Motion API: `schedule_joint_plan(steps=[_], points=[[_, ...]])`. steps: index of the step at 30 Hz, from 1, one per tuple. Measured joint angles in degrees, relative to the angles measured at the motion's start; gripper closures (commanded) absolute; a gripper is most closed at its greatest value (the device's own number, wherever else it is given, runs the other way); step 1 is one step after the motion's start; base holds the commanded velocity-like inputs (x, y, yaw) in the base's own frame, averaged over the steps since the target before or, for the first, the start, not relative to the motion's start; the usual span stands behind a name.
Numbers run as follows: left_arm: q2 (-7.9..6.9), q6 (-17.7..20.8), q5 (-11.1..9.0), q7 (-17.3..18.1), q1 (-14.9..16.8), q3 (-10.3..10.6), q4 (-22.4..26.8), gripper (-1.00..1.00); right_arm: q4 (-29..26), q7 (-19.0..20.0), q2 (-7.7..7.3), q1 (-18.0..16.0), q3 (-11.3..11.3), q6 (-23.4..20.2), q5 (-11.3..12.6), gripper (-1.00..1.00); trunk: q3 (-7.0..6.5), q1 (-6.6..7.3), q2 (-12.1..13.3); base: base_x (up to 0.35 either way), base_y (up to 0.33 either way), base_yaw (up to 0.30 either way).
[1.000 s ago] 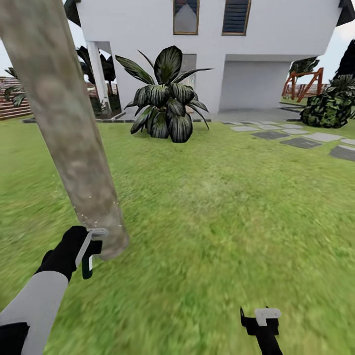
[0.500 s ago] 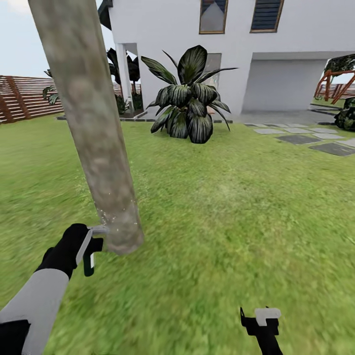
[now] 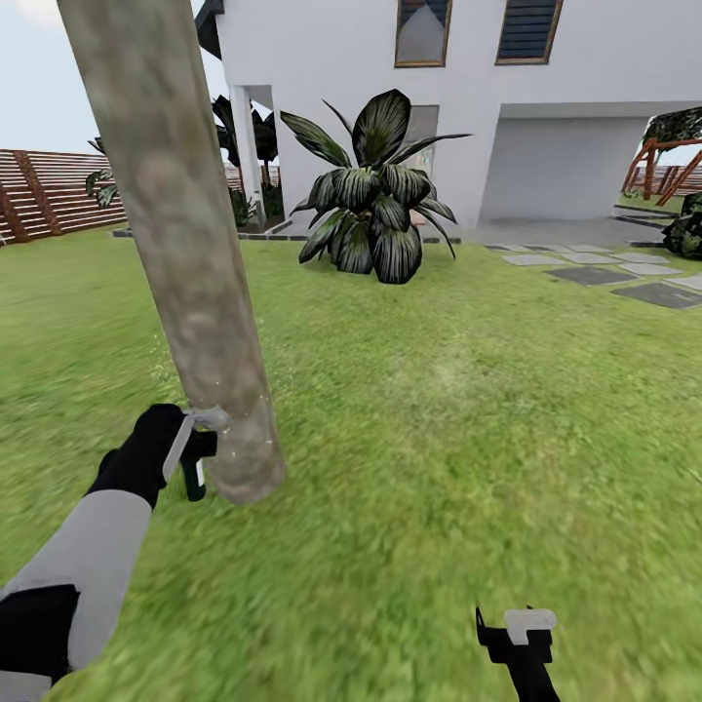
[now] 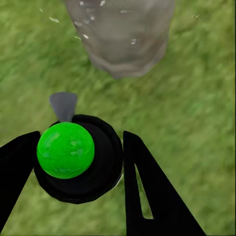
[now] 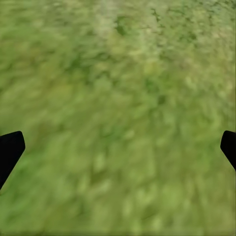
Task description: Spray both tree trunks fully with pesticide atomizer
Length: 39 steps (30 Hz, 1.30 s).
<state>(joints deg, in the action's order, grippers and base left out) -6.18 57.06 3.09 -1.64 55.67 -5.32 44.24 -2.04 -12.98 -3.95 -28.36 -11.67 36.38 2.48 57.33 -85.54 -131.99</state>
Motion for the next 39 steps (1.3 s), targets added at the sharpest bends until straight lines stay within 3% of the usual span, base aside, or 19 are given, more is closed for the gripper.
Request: schedule_joint_plan(steps=[1,3,5,6,7,8,25,39], points=[[1.36,0.0,0.0,0.0,0.2,0.0,0.0,1.00,0.0,0.0,0.00,0.0,0.0,0.0,0.0,-1.00,0.00,0.00,0.0,0.000,0.000,0.000],[1.24,0.0,0.8,-0.1,0.5,-0.1,0.0,1.00,0.0,0.0,0.00,0.0,0.0,0.0,0.0,-1.00,0.00,0.00,0.0,0.000,0.000,0.000],[-0.70,0.1,1.1,-0.1,0.6,-0.3,0.0,1.00,0.0,0.0,0.00,0.0,-0.1,0.0,-0.1,-1.00,0.00,0.00,0.0,0.000,0.000,0.000],[-2.99,0.1,0.8,-0.2,0.4,-0.4,0.0,1.00,0.0,0.0,0.00,0.0,0.0,0.0,-0.1,-1.00,0.00,0.00,0.0,0.000,0.000,0.000],[-3.94,0.0,1.5,-0.1,0.2,-0.3,0.1,1.00,0.0,0.0,0.00,0.0,-0.1,0.0,-0.1,-1.00,0.00,0.00,0.0,0.000,0.000,0.000],[-4.20,-0.1,0.5,0.0,0.0,-0.2,0.1,1.00,0.0,0.0,0.00,0.0,0.0,0.0,-0.1,-1.00,0.00,0.00,0.0,0.000,0.000,0.000],[-3.99,-0.3,0.6,-0.2,0.6,0.0,0.1,1.00,0.0,0.0,0.00,0.0,-0.1,0.0,-0.1,-1.00,0.00,0.01,0.0,0.024,-0.248,0.004],[-3.85,-0.1,0.6,-0.2,0.5,0.0,0.2,1.00,0.0,0.1,0.00,0.0,-0.1,0.0,-0.1,-1.00,0.00,0.00,0.0,0.092,-0.270,0.202]])
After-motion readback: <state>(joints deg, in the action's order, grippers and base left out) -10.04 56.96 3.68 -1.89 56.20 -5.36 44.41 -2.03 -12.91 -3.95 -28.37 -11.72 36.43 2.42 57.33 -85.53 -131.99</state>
